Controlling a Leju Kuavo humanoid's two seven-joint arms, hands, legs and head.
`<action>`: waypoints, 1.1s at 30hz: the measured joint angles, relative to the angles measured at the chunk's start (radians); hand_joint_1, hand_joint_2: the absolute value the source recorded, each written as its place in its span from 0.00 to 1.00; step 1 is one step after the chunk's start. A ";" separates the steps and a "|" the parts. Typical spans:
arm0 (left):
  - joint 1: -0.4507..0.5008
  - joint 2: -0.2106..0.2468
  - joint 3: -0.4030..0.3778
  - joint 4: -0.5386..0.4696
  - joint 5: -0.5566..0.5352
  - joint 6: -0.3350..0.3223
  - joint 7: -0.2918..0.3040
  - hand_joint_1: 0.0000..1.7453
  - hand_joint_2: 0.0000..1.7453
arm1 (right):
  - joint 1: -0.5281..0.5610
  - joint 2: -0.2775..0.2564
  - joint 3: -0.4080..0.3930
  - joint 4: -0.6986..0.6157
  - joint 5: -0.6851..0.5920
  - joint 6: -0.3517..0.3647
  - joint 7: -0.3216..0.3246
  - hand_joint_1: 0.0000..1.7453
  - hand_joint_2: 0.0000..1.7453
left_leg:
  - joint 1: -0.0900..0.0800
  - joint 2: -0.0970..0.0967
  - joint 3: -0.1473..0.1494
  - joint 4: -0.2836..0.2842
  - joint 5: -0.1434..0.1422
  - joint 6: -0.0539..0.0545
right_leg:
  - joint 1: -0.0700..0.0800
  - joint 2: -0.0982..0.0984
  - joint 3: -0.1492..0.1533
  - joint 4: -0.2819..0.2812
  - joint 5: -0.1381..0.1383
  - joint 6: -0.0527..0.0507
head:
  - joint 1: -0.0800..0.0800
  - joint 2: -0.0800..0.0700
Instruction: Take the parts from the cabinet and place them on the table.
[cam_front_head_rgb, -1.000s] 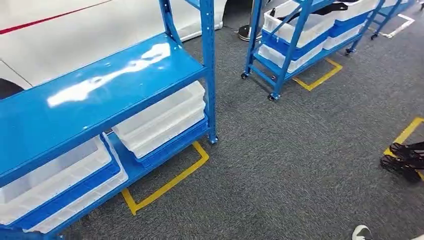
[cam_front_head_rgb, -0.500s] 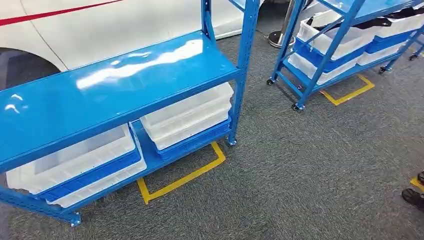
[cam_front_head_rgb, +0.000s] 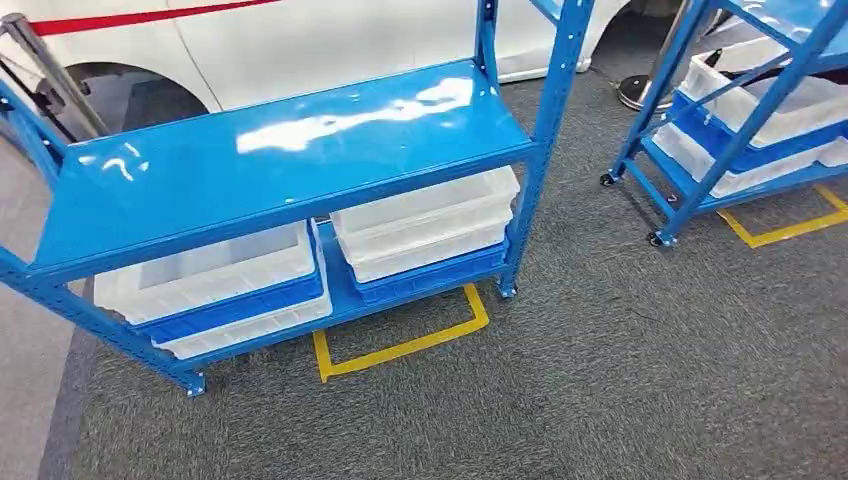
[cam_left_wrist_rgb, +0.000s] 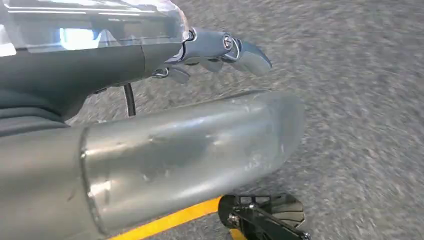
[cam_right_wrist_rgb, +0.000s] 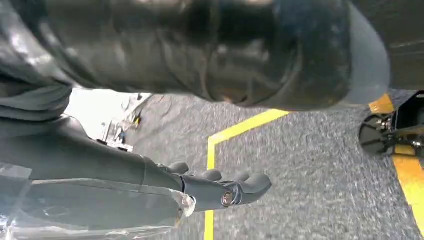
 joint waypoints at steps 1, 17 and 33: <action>0.000 0.000 0.000 0.000 0.000 0.000 0.000 0.00 0.00 | 0.000 0.000 0.000 0.000 0.000 0.000 0.000 0.00 0.00 | 0.000 0.000 0.000 0.000 0.000 0.000 | 0.000 0.000 0.000 0.000 0.000 0.000 | 0.000 0.000; -0.004 -0.013 -0.006 -0.002 0.000 0.017 -0.001 0.00 0.00 | -0.023 -0.008 -0.066 0.018 0.041 0.001 -0.015 0.00 0.00 | -0.006 -0.058 0.099 -0.227 0.094 0.055 | -0.013 0.076 -0.080 0.201 -0.066 0.050 | 0.003 0.000; 0.002 -0.014 -0.007 -0.002 0.007 -0.026 -0.002 0.00 0.00 | -0.037 -0.005 -0.120 0.020 0.040 -0.036 -0.027 0.00 0.00 | -0.007 -0.003 0.022 -0.054 0.036 0.012 | -0.001 0.049 -0.004 0.009 -0.002 -0.001 | 0.000 0.000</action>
